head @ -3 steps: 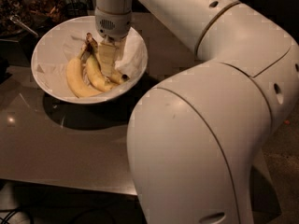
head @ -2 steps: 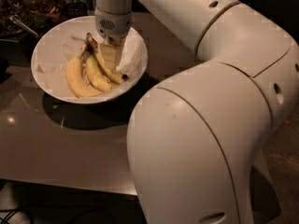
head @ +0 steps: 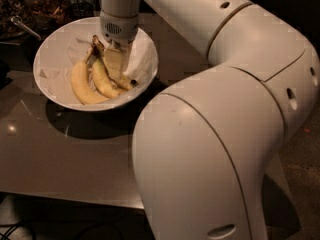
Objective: Pick banana from white bowl
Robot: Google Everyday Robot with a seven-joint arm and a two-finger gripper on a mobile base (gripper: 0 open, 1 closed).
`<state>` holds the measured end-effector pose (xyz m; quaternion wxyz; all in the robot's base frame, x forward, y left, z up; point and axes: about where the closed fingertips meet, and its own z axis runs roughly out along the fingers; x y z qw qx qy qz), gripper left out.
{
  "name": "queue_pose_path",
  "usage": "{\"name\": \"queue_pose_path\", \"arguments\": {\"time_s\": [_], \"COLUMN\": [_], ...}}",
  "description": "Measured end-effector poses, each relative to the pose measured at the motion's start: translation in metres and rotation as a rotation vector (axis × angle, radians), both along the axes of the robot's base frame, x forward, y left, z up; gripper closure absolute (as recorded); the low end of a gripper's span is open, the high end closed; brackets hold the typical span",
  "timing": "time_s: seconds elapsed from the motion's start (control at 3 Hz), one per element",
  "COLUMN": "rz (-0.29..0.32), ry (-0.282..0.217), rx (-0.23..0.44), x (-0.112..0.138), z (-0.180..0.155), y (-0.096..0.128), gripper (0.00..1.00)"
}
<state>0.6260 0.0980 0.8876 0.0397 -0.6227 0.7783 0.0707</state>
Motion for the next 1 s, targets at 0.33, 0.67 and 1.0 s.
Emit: {"name": "queue_pose_path", "arguments": {"time_s": [0.33, 0.67, 1.0], "rz": [0.005, 0.009, 0.003], "ry": [0.005, 0.009, 0.016], "rx": [0.001, 0.005, 0.010], "x": [0.0003, 0.0015, 0.0065], "z": [-0.0017, -0.0025, -0.0051], "y": [0.0002, -0.0002, -0.0021], "gripper": [0.55, 0.58, 0.56]}}
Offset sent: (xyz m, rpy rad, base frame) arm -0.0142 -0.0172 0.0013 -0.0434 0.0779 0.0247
